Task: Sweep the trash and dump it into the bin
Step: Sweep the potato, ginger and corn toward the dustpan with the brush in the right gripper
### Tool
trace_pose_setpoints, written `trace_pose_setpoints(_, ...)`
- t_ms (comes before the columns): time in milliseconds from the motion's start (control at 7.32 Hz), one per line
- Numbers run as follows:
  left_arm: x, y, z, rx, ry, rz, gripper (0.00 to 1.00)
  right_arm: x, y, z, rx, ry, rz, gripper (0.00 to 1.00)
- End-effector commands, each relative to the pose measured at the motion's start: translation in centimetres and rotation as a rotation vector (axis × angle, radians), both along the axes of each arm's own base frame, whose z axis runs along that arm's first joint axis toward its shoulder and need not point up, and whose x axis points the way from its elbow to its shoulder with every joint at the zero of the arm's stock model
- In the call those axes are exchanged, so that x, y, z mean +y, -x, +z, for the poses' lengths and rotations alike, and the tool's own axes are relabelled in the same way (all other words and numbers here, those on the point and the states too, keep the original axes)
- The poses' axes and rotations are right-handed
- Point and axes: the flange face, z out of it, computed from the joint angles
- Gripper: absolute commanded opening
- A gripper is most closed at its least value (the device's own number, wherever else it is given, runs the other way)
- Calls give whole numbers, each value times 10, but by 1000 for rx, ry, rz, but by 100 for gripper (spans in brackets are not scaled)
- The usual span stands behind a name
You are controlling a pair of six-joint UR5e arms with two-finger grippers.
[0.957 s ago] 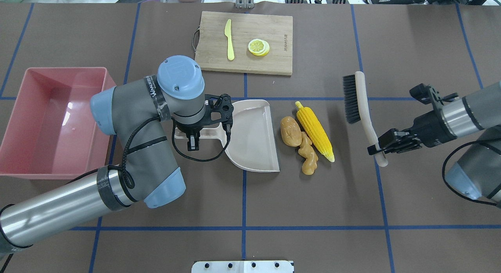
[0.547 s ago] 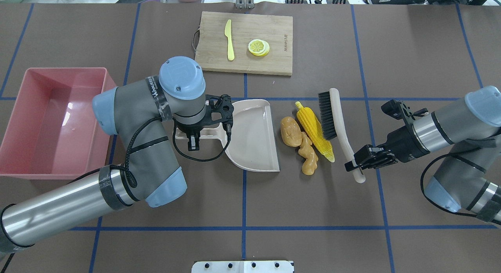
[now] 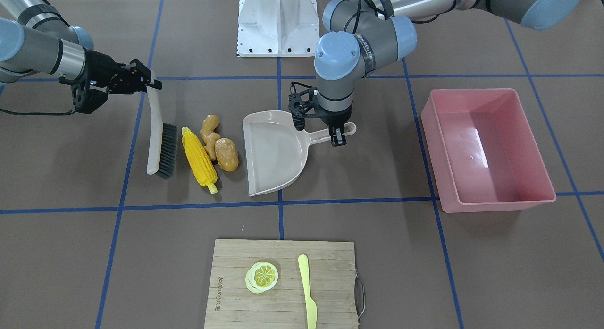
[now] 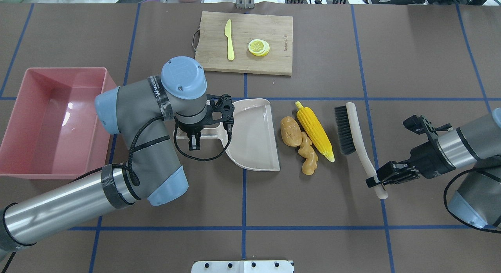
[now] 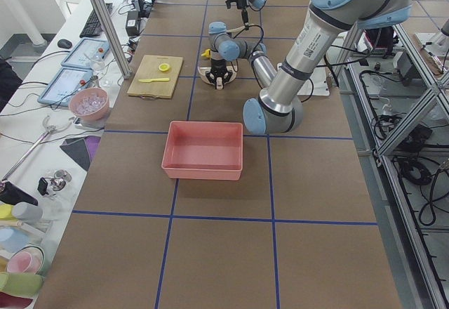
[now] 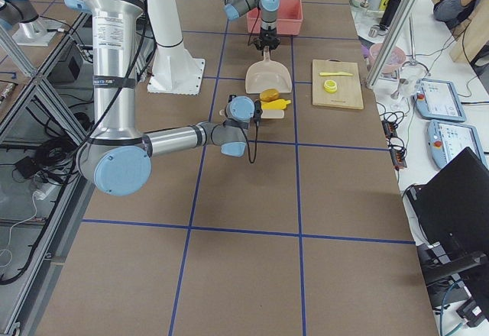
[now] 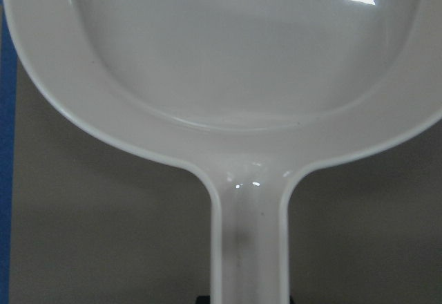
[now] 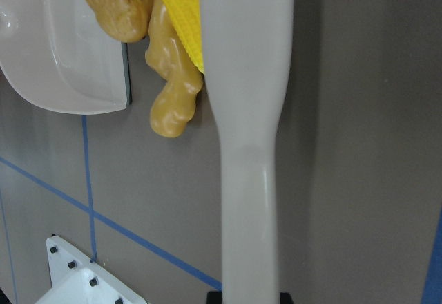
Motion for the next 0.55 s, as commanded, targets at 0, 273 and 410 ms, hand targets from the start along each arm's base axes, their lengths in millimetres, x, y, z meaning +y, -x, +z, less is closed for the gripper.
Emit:
trace_pose_setpoints(0, -1, -1, 1, -2, 2, 1, 0, 24, 2, 10, -18, -11, -49, 0)
trace_pose_setpoints(273, -1, 0, 1, -3, -1, 1, 0, 38, 16, 10, -19, -7, -91, 0)
trace_pose_setpoints(410, -2, -1, 2, -5, 0, 2, 0, 42, 23, 7, -19, 2, -105, 0)
